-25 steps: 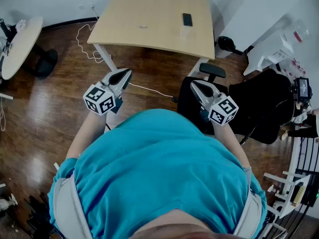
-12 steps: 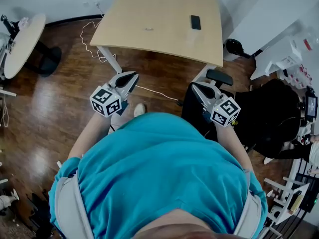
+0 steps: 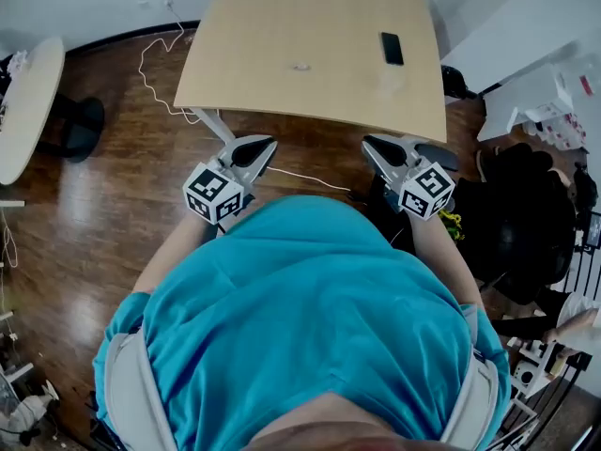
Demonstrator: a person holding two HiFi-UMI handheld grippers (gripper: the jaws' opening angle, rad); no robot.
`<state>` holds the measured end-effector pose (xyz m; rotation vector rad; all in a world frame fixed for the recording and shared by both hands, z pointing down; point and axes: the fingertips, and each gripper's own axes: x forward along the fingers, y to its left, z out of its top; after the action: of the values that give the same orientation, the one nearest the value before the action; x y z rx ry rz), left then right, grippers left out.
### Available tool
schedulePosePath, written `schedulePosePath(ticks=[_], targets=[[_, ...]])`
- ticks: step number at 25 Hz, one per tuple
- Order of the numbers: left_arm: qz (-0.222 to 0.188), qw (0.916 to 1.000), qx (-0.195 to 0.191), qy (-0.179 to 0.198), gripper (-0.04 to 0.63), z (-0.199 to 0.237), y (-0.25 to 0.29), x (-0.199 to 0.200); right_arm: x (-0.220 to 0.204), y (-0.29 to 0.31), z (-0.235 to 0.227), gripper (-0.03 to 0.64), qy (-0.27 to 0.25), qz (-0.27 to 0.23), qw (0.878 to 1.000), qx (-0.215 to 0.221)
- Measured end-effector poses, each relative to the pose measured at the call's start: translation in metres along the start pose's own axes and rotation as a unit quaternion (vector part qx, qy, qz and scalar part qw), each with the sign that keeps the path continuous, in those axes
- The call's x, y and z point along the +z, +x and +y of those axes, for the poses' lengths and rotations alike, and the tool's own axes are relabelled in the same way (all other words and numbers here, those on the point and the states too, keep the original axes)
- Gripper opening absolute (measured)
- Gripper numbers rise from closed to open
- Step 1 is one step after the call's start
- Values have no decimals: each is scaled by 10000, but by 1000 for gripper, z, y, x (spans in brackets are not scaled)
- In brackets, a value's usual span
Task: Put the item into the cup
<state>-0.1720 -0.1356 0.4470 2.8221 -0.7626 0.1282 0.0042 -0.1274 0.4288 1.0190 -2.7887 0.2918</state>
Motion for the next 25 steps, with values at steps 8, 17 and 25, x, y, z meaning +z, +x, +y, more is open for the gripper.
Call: schedulePosePath(ticks=[8,17,25], targets=[[156,9997,146,-154,3,60,38,4,-9,60,-60,43,-224,460,9986,135],[320,9907,1179,-599,3,101,112,8,-29,99,-153,57,-696,870,9891,967],[547,9812,1696,-744,3,115,141,-2,-57,159,-187,94,-1042,1446,9719,1537]])
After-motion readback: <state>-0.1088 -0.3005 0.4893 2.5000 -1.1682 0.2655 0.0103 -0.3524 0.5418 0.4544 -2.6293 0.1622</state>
